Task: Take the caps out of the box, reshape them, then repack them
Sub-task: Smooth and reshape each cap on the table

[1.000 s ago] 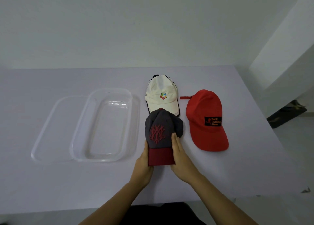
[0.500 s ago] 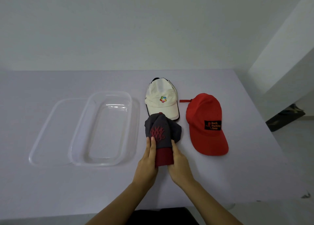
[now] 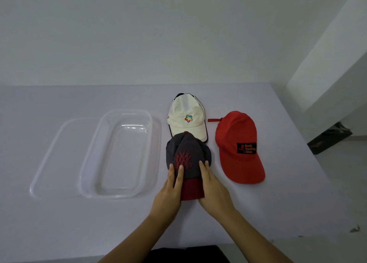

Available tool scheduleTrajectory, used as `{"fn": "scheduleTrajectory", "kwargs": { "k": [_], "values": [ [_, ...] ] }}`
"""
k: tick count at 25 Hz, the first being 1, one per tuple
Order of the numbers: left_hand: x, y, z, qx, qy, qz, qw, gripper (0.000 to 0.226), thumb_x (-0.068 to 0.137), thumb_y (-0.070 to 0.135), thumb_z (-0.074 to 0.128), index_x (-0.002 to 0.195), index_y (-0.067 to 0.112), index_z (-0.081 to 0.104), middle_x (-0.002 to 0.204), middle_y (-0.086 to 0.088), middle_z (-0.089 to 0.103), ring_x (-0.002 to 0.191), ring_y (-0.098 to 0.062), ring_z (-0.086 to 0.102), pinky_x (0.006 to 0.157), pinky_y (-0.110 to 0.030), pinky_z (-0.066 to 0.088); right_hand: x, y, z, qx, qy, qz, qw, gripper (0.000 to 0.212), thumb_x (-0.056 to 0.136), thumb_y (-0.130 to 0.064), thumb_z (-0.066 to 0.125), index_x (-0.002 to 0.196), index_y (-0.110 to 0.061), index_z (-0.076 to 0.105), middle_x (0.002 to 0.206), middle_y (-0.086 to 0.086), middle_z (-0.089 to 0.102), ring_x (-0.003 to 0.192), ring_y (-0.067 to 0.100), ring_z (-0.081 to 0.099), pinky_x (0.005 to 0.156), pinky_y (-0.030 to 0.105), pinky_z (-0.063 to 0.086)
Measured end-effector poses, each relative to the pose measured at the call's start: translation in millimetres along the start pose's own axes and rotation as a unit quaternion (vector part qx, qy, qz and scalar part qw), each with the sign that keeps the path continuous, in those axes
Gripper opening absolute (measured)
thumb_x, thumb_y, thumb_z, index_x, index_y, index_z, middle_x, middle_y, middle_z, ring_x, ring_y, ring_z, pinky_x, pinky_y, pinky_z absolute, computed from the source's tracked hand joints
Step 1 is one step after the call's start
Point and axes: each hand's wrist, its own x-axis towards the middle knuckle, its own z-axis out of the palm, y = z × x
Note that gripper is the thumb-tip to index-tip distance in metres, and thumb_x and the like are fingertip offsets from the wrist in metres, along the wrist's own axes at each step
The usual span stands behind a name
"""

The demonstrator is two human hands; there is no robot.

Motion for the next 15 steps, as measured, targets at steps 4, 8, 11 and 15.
{"fn": "scheduleTrajectory", "kwargs": {
  "k": [4, 8, 11, 15],
  "values": [
    [6.7, -5.2, -4.5, -0.082, 0.002, 0.012, 0.997, 0.09, 0.086, -0.001, 0.05, 0.14, 0.026, -0.017, 0.157, -0.004, 0.0, 0.139, -0.024, 0.035, 0.099, -0.022, 0.041, -11.7, 4.0, 9.9, 0.078, 0.056, 0.0, 0.995, 0.078, 0.093, -0.012, 0.045, 0.139, -0.03, -0.016, 0.157, 0.0, -0.009, 0.146, 0.017, 0.016, 0.105, 0.029, 0.041],
    [6.6, -7.5, -7.9, -0.12, 0.021, -0.027, 0.992, 0.086, 0.088, -0.003, 0.051, 0.147, 0.025, -0.005, 0.156, -0.008, 0.02, 0.141, -0.023, 0.03, 0.109, -0.026, 0.03, -12.8, 6.0, 17.4, 0.231, 0.028, 0.03, 0.972, 0.077, 0.085, -0.019, 0.04, 0.142, -0.043, -0.008, 0.154, -0.019, 0.015, 0.134, -0.004, 0.033, 0.107, 0.024, 0.037],
    [4.8, 8.3, -11.0, -0.088, 0.058, -0.006, 0.994, 0.049, 0.094, 0.031, 0.047, 0.137, 0.039, 0.026, 0.129, 0.003, 0.053, 0.113, -0.002, 0.057, 0.092, -0.016, 0.046, -5.8, -5.6, 26.4, 0.37, 0.022, 0.047, 0.927, 0.073, 0.087, -0.026, 0.046, 0.14, -0.046, 0.0, 0.139, -0.039, 0.02, 0.125, -0.024, 0.029, 0.107, 0.014, 0.03],
    [11.5, 12.5, -1.6, -0.233, 0.098, -0.031, 0.967, 0.046, 0.097, 0.029, 0.042, 0.131, 0.049, 0.018, 0.138, 0.003, 0.044, 0.119, -0.002, 0.052, 0.102, -0.02, 0.041, -3.4, -15.0, 25.4, 0.442, 0.008, 0.057, 0.895, 0.069, 0.096, -0.01, 0.045, 0.141, -0.038, 0.0, 0.134, -0.036, 0.02, 0.115, -0.033, 0.028, 0.094, -0.003, 0.029]
  ]
}}
